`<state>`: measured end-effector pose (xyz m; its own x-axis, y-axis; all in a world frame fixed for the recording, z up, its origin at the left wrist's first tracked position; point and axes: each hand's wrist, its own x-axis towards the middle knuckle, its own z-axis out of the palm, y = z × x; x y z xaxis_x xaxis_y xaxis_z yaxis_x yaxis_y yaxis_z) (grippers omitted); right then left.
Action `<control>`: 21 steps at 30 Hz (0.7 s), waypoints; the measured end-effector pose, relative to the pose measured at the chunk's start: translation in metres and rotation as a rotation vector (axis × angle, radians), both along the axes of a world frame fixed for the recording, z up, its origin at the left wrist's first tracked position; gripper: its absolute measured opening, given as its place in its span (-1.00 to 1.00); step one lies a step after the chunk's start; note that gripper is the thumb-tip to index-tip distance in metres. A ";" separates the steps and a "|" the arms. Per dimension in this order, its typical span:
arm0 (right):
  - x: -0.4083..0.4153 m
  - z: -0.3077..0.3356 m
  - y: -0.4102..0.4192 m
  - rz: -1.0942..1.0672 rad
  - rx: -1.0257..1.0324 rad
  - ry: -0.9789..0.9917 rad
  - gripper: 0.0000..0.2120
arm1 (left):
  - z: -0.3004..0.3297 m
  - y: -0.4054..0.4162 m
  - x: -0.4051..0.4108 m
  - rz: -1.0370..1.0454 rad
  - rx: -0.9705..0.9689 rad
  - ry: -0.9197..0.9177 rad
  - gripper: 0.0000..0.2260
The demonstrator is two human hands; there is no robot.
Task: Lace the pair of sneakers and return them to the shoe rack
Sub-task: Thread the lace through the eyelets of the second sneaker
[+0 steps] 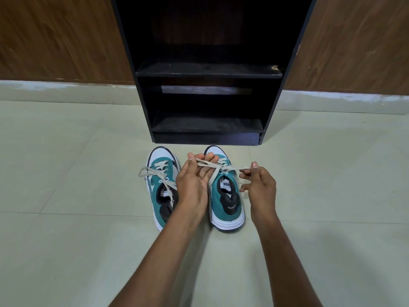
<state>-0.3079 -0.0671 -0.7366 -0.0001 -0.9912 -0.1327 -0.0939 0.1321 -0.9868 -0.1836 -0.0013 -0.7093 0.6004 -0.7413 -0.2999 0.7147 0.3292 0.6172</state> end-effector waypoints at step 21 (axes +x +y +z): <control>0.035 0.030 -0.060 0.174 0.067 -0.006 -0.71 | -0.009 0.000 -0.031 -0.003 -0.092 0.099 -0.70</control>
